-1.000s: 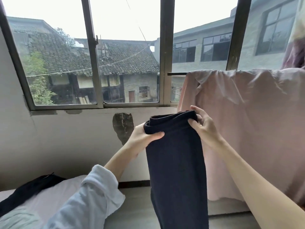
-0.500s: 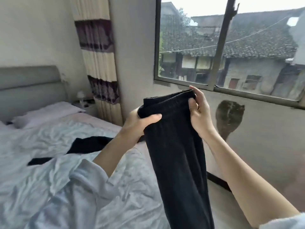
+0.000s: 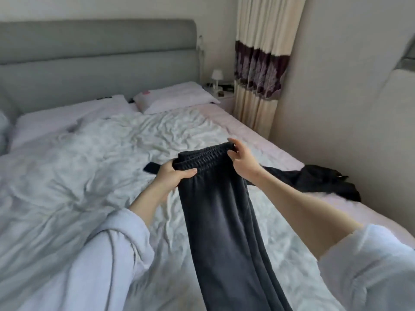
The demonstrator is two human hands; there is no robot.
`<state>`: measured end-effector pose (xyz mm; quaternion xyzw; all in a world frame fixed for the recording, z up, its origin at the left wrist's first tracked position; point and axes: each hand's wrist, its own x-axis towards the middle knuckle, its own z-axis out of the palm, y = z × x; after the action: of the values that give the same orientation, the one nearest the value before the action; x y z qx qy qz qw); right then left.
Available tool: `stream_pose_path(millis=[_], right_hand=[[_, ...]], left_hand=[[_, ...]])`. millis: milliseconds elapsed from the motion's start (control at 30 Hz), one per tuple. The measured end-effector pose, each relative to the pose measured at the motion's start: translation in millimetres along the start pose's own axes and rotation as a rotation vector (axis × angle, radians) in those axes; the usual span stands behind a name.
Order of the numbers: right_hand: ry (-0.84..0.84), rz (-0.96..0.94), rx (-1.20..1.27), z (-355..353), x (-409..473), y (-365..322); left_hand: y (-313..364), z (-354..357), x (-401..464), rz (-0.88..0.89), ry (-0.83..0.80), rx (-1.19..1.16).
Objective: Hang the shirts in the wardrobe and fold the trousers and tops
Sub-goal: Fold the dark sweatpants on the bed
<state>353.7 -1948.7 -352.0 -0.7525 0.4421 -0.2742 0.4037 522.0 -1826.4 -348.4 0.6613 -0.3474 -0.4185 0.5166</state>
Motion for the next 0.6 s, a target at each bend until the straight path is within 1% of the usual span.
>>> stream_pose_path(millis=[67,233,333,467,533,600], right_hand=[[-0.054,0.037,-0.098,41.3,38.5,38.9],[-0.162,0.086,-0.305,111.7,102.7,121.8],[-0.198,0.113,-0.315,141.8,120.6,149.3],[-0.257,0.145,-0.261,158.9,120.3,178.1],[-0.253,0.081,-0.27,149.3,112.3,181.3],[-0.236,-0.021,-0.315,131.3,98.1,182.6]], left_hand=[[-49.1,-13.2,50.4,-0.05,0.032,0.015],[-156.6,-23.6,139.0,-0.127,0.051,0.023],[-198.9,-23.7,162.5,-0.138,0.081,0.024],[-230.2,-14.4,166.9,-0.115,0.122,0.036],[-231.9,-10.9,159.2,-0.058,0.134,0.068],[-228.4,-8.7,144.1,0.045,0.136,0.129]])
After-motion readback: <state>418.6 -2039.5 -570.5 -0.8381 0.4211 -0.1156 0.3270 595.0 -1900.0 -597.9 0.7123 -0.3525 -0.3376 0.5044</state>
